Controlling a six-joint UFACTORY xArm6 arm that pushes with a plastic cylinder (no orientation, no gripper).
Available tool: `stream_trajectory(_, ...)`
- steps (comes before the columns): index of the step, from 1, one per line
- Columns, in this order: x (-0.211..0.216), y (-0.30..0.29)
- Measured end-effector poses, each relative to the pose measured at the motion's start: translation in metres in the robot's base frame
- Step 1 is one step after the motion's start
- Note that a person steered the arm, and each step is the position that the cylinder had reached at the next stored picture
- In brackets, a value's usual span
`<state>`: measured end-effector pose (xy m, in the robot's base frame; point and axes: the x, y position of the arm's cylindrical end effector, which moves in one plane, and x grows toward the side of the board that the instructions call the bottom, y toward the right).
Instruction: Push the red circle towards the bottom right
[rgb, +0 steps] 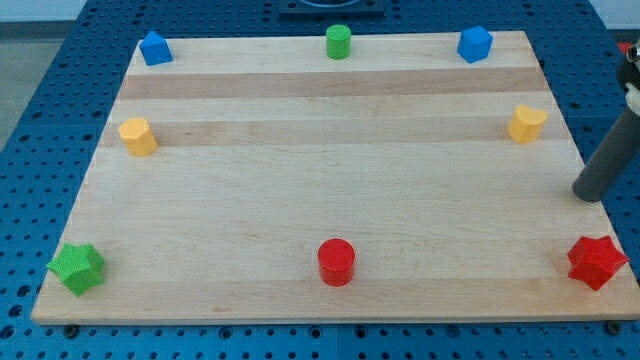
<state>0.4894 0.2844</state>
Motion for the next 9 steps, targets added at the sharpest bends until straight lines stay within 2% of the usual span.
stream_trajectory(3,0.013,-0.010)
stream_trajectory(4,-0.002,-0.021)
stream_trajectory(6,-0.036,-0.171)
stream_trajectory(7,-0.019,-0.278)
stream_trajectory(8,0.026,-0.365)
stream_trajectory(9,0.069,-0.393)
